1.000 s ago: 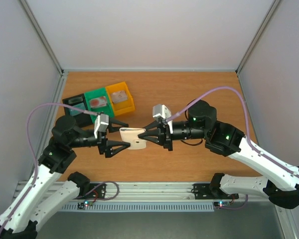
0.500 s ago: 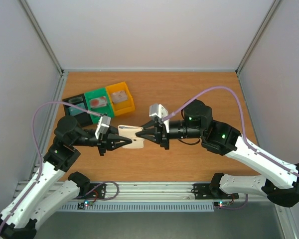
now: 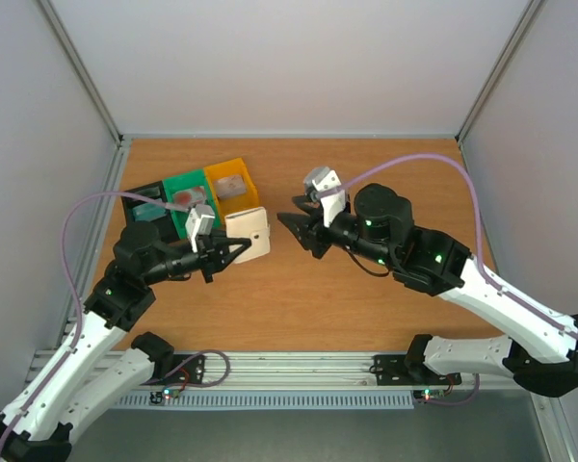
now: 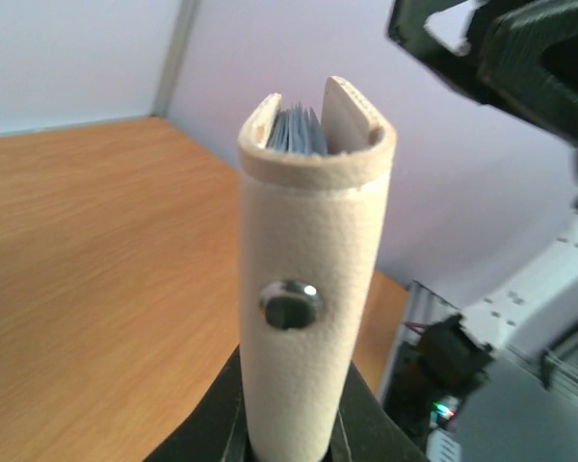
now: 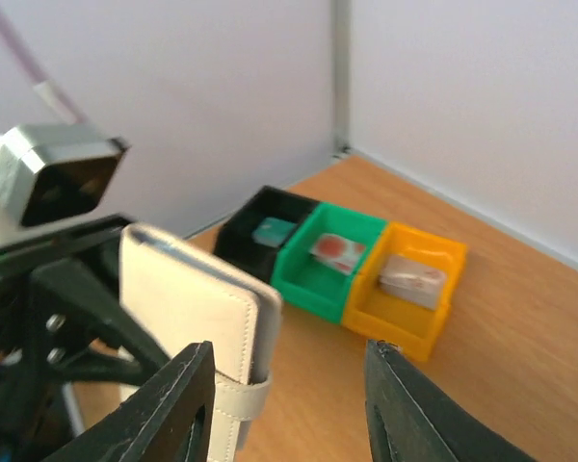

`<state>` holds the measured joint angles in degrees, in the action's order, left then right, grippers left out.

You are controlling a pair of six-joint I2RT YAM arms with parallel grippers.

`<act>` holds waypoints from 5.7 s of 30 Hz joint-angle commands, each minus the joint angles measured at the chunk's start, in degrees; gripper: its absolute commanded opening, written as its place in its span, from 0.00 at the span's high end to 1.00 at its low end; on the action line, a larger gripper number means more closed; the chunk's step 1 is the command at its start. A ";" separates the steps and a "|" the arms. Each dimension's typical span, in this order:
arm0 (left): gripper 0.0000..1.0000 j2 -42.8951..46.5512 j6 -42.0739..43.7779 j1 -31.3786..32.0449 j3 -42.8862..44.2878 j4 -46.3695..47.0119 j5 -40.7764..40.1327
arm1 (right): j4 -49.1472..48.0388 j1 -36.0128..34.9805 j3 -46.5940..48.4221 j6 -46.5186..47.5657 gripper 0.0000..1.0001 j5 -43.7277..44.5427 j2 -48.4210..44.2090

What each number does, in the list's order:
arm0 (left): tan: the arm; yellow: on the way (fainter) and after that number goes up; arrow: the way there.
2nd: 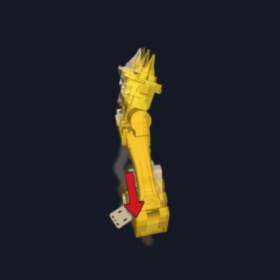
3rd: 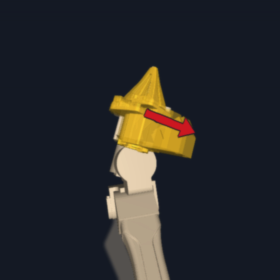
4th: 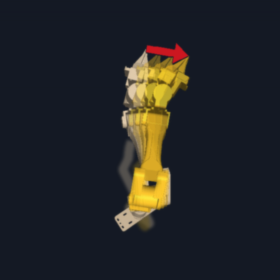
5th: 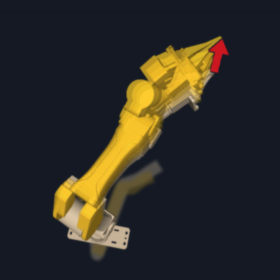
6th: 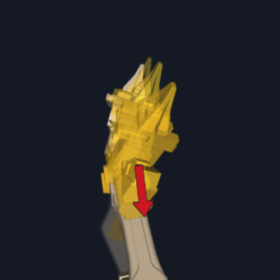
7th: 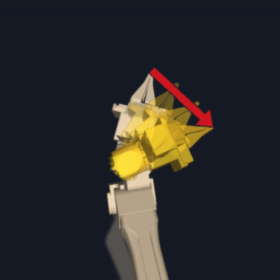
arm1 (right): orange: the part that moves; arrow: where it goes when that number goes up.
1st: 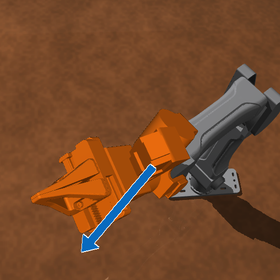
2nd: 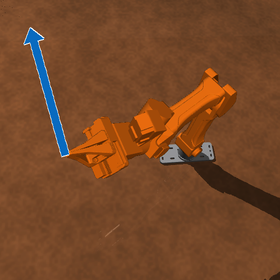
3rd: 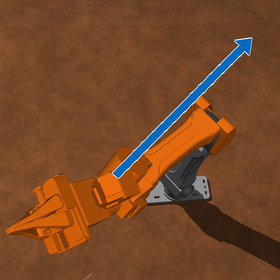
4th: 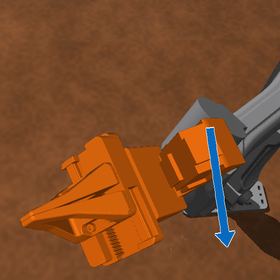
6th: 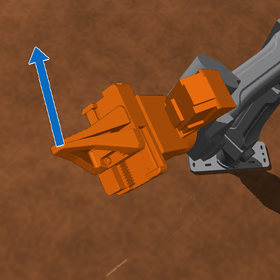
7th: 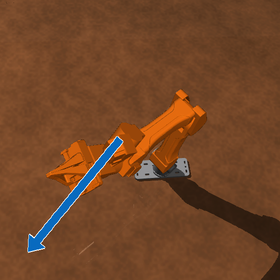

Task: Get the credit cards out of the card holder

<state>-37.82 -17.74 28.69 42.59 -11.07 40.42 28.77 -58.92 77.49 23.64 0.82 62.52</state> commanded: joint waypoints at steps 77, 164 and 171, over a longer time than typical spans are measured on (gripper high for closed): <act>1.00 1.74 7.60 -0.08 -2.76 6.64 -20.37 | 15.51 -3.50 20.30 -27.16 0.76 21.21 35.28; 1.00 -1.46 -1.72 3.92 -6.99 26.72 19.52 | 12.26 5.74 -4.08 8.77 0.42 -37.31 -0.93; 1.00 -2.05 -1.10 3.91 -7.29 27.42 20.55 | 16.37 2.78 -1.21 10.54 0.42 -37.35 -0.23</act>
<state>-39.64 -19.68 32.91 35.44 13.78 63.24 41.74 -53.45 73.47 32.01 -31.77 62.83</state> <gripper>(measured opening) 0.109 0.585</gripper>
